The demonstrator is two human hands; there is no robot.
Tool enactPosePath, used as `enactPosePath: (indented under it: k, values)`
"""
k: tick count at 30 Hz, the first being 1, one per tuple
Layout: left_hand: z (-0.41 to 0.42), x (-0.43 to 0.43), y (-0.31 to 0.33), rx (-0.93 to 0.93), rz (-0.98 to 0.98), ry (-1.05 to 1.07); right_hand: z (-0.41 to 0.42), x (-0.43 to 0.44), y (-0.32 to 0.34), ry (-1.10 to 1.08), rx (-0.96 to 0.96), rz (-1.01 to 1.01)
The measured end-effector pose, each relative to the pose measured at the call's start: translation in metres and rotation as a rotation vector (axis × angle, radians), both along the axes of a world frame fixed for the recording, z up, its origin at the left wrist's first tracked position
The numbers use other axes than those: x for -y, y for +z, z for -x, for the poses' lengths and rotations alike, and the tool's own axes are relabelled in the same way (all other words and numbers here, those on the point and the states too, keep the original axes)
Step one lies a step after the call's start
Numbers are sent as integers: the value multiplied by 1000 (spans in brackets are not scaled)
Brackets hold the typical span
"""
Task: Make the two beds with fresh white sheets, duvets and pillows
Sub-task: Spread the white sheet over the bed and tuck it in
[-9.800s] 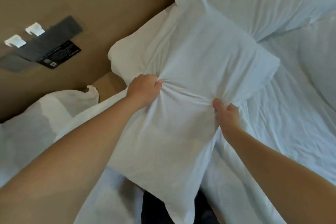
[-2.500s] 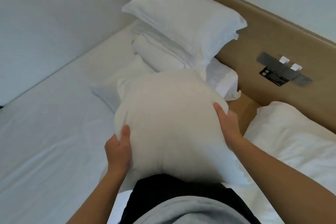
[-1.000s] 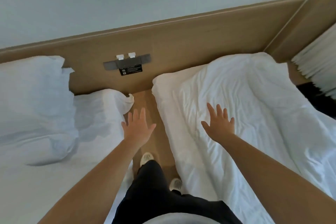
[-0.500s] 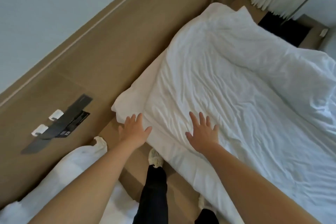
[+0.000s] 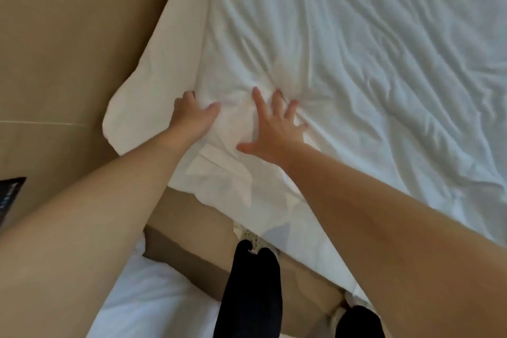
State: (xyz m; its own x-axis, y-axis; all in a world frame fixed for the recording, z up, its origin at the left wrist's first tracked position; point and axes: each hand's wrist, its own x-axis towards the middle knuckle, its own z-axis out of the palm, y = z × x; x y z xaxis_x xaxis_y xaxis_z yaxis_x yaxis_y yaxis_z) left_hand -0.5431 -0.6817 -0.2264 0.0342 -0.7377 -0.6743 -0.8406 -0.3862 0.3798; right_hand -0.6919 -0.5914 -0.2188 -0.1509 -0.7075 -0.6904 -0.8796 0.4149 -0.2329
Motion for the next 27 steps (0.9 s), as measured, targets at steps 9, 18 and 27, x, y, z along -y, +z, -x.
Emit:
enactPosePath:
  k: [9,18,27]
  values:
    - [23,-50,-34,-666,-249,321,18,-22,-56,-257,31,276]
    - [119,-16,32,-985,-689,777,122,-28,52,-807,516,118]
    - [83,17,136,-157,410,76,127,-57,109,-507,326,54]
